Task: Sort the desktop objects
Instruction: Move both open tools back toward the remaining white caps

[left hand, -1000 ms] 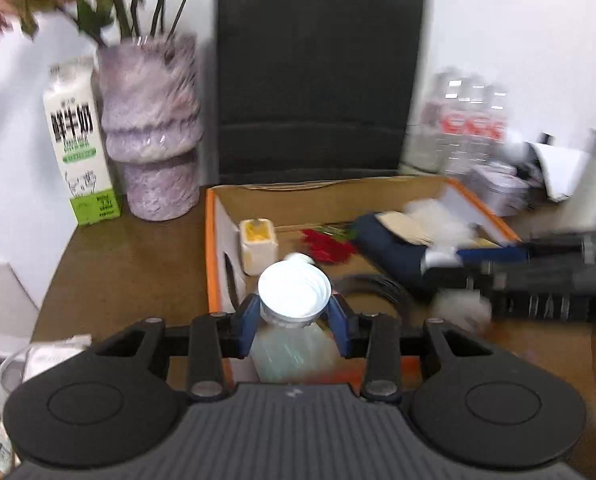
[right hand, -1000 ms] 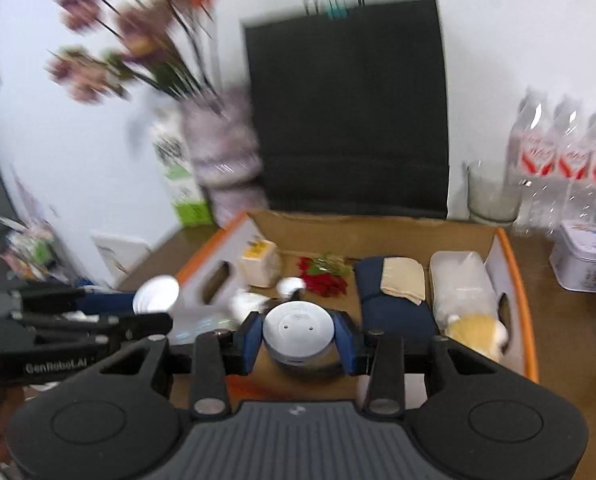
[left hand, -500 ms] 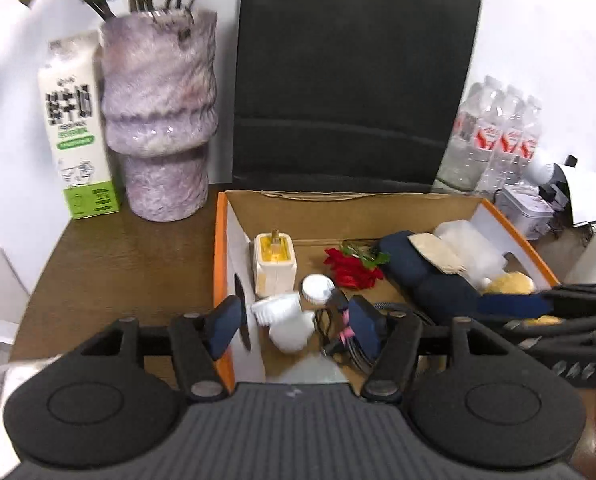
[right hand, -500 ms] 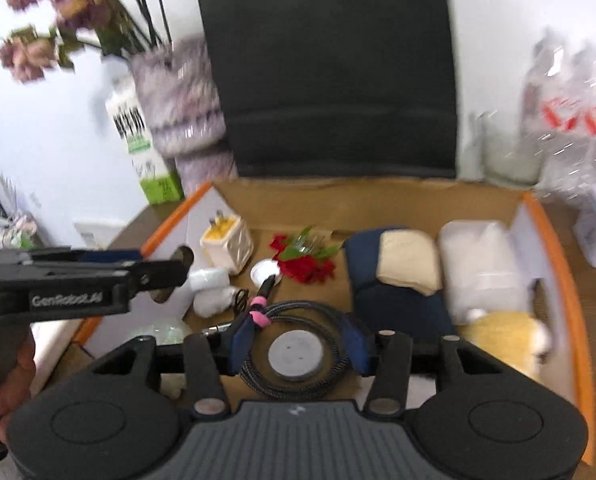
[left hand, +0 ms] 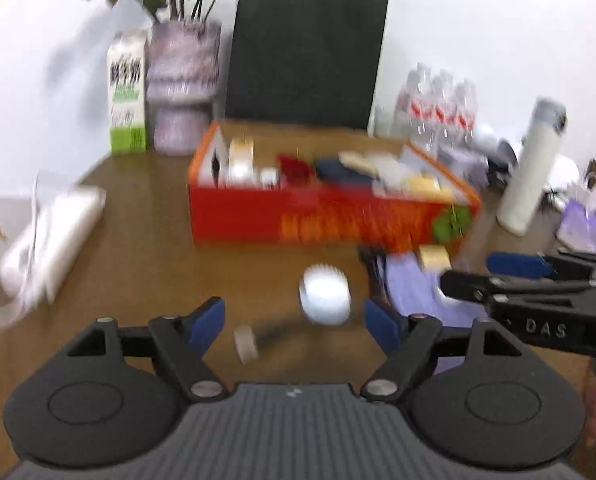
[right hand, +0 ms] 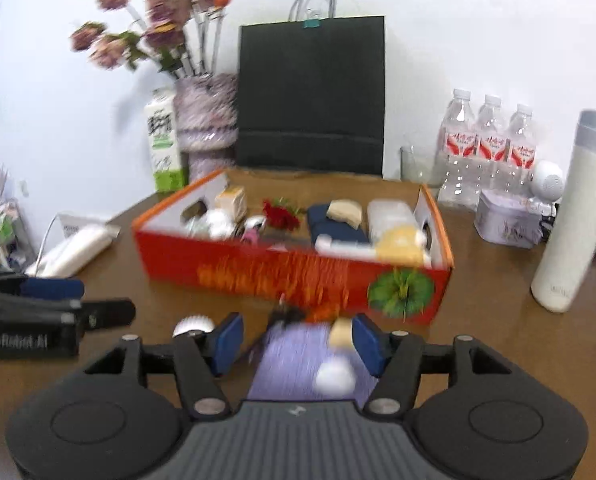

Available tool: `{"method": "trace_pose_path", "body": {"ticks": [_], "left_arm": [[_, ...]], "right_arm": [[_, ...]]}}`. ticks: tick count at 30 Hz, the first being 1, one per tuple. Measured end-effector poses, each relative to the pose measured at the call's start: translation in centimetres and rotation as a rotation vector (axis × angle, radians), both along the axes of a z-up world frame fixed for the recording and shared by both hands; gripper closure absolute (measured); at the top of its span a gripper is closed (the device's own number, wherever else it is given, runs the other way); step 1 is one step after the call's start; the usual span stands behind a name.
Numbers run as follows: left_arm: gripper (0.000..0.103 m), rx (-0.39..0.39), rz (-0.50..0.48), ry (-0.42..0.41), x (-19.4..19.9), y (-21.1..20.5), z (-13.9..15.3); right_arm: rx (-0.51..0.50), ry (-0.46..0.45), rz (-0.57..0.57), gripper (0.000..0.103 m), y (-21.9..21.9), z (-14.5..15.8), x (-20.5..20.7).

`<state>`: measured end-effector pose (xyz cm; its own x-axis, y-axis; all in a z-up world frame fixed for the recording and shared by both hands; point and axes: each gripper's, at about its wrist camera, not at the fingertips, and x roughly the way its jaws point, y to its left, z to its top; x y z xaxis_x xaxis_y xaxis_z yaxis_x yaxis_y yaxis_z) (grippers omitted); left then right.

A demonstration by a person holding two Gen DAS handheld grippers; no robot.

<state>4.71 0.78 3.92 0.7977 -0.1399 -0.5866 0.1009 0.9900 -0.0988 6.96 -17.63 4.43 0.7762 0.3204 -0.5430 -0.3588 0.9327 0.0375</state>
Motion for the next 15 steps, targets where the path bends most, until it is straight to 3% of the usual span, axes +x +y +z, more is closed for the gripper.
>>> {"method": "trace_pose_path", "body": {"ticks": [3,6,9,12,15], "left_arm": [[0.023,0.034,-0.001,0.042,-2.9,-1.0,-1.8],[0.02,0.034,0.013,0.027,-5.6,-1.4,-2.3],[0.016,-0.012,0.023,0.025,-7.3,-1.6,-3.3],[0.015,0.044,0.034,-0.011,-8.1,-2.4,-3.1],[0.015,0.068,0.036,0.021,-8.0,-3.0,-3.2]], "right_arm": [[0.008,0.052,0.031,0.036,-0.6,-2.0,-2.1],[0.028,0.089,0.001,0.034,-1.5,-3.2,-4.2],[0.067,0.076,-0.032,0.03,-2.5,-3.6,-6.6],[0.115,0.044,-0.038,0.022,-3.5,-3.5,-8.0],[0.118,0.056,-0.043,0.02,-4.2,-3.6,-8.7]]}}
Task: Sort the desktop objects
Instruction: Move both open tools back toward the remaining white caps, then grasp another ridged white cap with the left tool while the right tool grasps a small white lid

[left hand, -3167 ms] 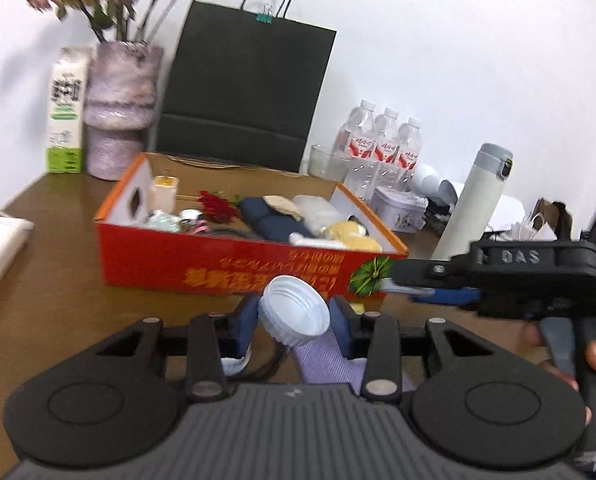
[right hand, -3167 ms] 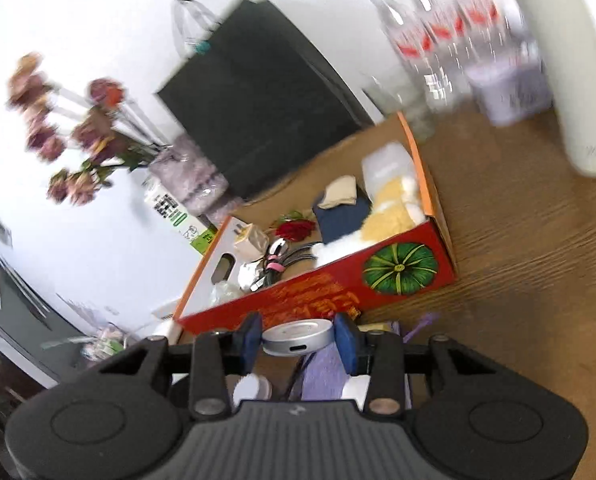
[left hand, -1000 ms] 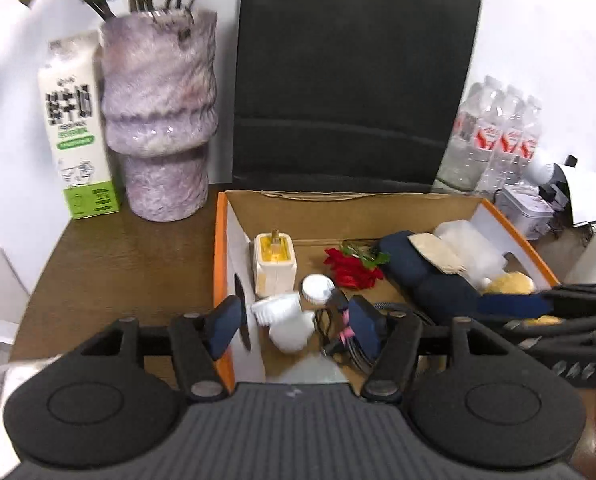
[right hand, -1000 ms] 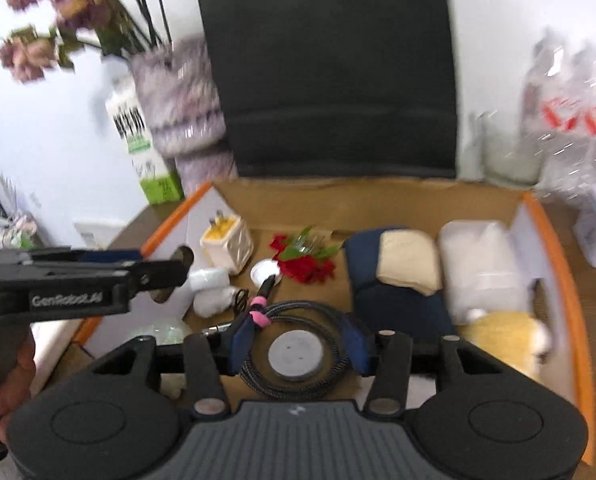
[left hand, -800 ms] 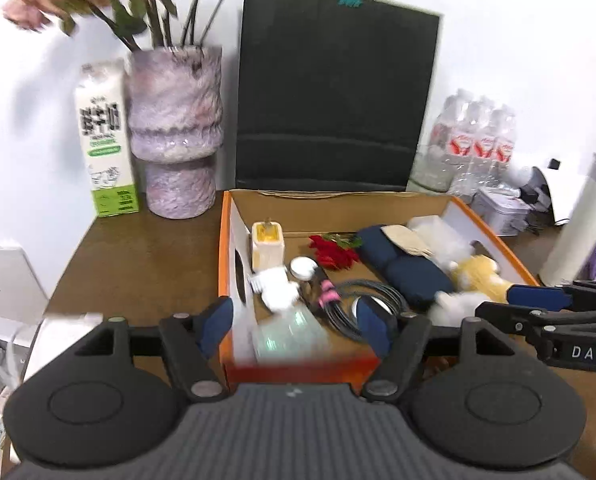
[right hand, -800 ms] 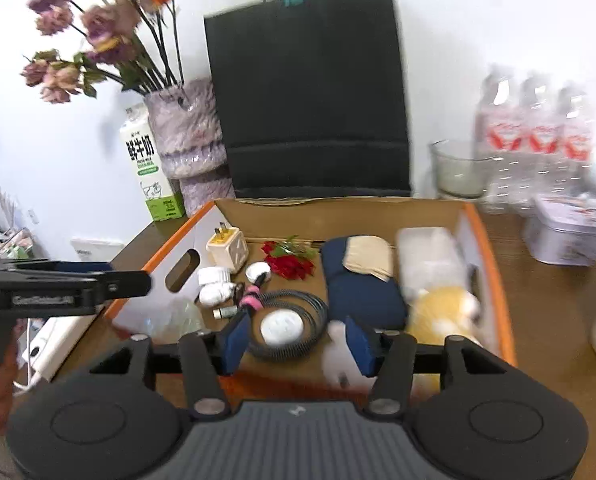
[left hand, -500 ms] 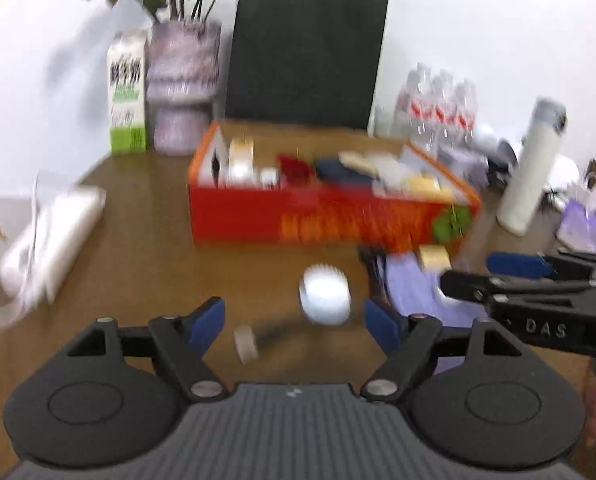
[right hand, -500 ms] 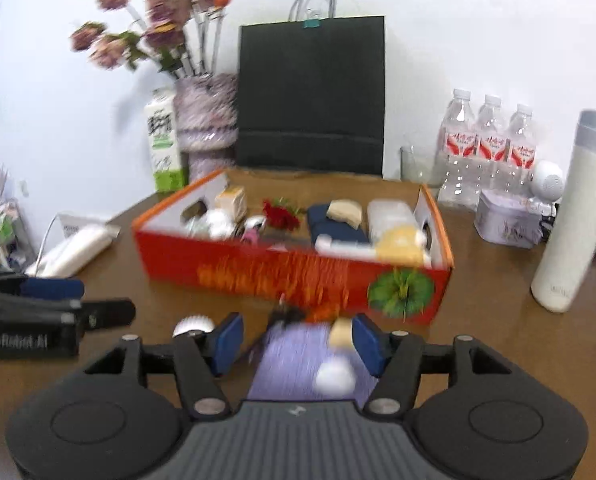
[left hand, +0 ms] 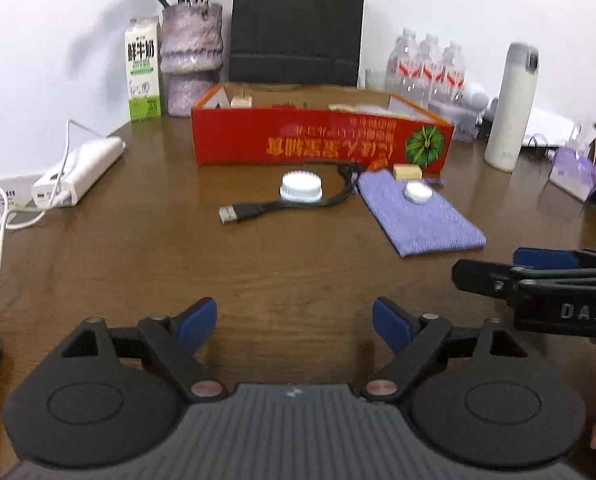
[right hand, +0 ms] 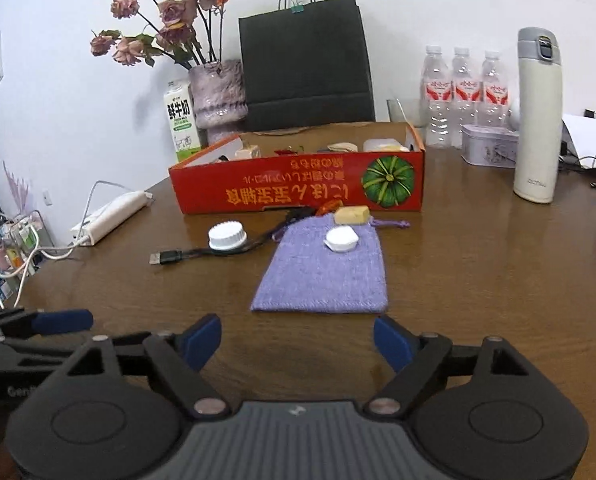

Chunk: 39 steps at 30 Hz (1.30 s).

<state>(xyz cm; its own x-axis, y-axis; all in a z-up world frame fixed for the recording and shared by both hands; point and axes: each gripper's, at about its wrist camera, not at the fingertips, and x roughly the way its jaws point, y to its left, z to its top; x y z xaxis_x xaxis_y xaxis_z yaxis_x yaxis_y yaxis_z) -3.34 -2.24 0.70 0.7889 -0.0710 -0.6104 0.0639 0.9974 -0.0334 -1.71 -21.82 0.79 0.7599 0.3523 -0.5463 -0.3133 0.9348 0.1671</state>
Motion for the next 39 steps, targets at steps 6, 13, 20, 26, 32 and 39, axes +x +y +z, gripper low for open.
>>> {"method": "trace_pose_path", "body": {"ticks": [6,13,20,26,32,39], "left_arm": [[0.014,0.015,0.002,0.01,-1.4,-0.5,-0.3],[0.013,-0.015,0.0,0.012,-1.4,-0.4,-0.3],[0.014,-0.094,-0.055,-0.033,1.3,0.3,1.9],[0.034,-0.074,-0.053,0.008,10.6,0.7,2.4],[0.063,-0.093,-0.064,0.07,16.9,0.5,0.2],[0.064,-0.097,-0.091,-0.003,15.6,0.8,1.8]], "right_arm": [[0.004,0.01,0.024,0.02,-0.3,-0.1,-1.5],[0.005,0.029,-0.004,0.021,-0.4,-0.3,-1.2],[-0.028,0.039,-0.01,0.028,-0.1,-0.1,0.0],[-0.12,-0.013,-0.002,0.039,1.2,1.6,6.8],[-0.18,0.071,0.032,0.073,2.6,0.0,13.5],[-0.076,0.037,0.055,0.077,1.5,0.0,12.8]]}}
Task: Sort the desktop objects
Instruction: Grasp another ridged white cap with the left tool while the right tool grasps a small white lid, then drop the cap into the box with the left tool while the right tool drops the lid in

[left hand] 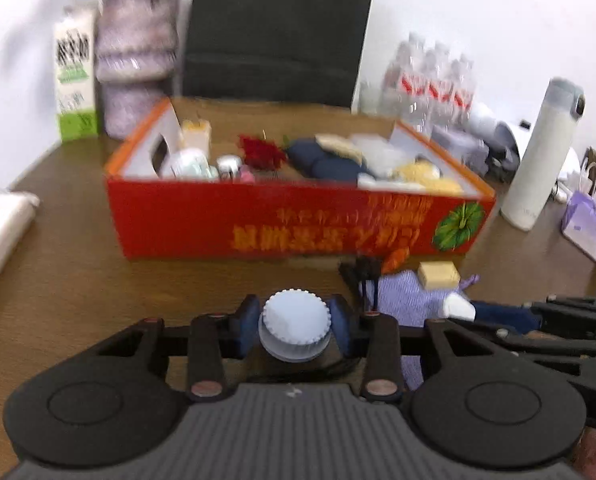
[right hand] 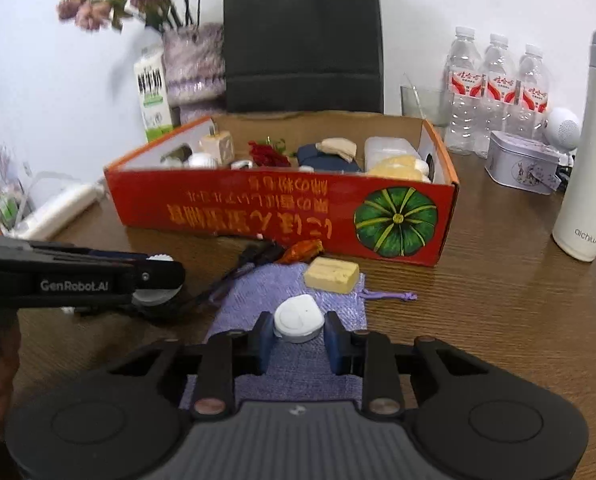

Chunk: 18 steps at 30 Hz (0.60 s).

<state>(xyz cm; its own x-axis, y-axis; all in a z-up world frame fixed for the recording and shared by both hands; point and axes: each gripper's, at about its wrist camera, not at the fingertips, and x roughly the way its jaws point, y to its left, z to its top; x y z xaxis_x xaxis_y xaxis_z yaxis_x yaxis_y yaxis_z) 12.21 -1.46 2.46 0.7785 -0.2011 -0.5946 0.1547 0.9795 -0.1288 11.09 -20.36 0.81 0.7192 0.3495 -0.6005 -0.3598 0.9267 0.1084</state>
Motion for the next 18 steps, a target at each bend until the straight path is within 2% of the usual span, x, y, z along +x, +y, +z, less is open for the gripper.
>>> {"method": "trace_pose_path", "body": {"ticks": [3,7,14,18], "left_arm": [[0.064,-0.036,0.013,-0.047,-1.8,0.7,2.1],[0.064,-0.074,0.011,-0.092,-5.2,1.3,4.2],[0.064,-0.043,-0.045,-0.162,-10.8,0.5,6.4],[0.064,-0.051,-0.056,-0.235,-13.6,1.1,9.2]], "right_arm": [[-0.036,-0.053,0.038,0.077,-0.1,1.1,-0.9],[0.035,-0.081,-0.009,0.077,-0.9,3.2,-2.6],[0.044,-0.122,0.008,0.077,-0.3,5.0,-7.8],[0.054,-0.175,0.01,0.077,-0.6,7.8,-10.5]]}}
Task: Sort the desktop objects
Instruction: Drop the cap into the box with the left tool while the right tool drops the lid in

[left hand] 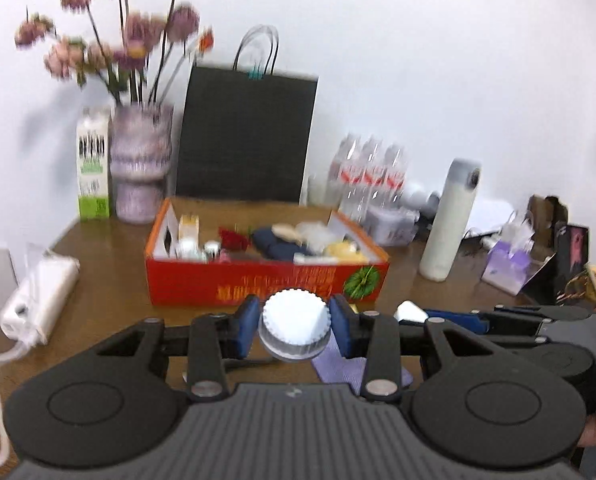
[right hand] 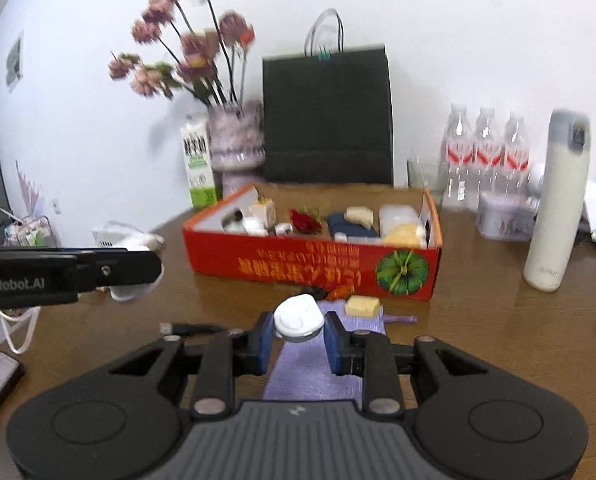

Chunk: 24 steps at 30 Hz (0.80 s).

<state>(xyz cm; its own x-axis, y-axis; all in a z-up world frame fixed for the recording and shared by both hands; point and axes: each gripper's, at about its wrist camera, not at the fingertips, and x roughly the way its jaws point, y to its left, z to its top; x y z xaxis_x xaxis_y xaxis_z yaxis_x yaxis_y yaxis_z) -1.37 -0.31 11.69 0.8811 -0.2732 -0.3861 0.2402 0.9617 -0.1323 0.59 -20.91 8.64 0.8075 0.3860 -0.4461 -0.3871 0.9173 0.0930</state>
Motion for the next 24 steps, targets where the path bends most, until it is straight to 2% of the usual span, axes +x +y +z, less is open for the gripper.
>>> {"method": "trace_pose_path", "body": {"ticks": [4,7,9,12,14,18,22,24], "left_arm": [[0.064,0.007,-0.027,-0.075,-1.0,1.5,4.5],[0.064,0.022,-0.022,-0.098,1.2,2.6,7.9],[0.064,0.024,-0.013,-0.075,3.9,3.0,9.0],[0.064,-0.002,-0.013,0.008,9.9,3.5,9.3],[0.064,0.005,0.007,0.069,14.7,3.4,8.3],[0.064,0.031,0.046,0.209,23.9,3.0,4.0],[0.064,0.052,0.066,0.283,31.0,2.3,-0.1],[0.063,0.104,0.085,0.308,34.1,1.9,-2.0]], "right_arm": [[0.01,-0.084,0.011,0.077,-0.3,4.8,-1.1],[0.011,-0.124,0.029,0.077,-0.2,8.6,0.1],[0.024,-0.107,0.052,0.077,0.0,10.3,2.4],[0.034,-0.032,0.086,0.077,0.9,11.6,7.7],[0.009,0.018,0.096,0.077,2.2,11.1,12.0],[-0.049,0.149,0.097,0.077,4.6,7.5,20.9],[-0.074,0.241,0.088,0.077,6.6,2.9,28.1],[-0.098,0.288,0.088,0.077,7.7,0.8,30.8]]}}
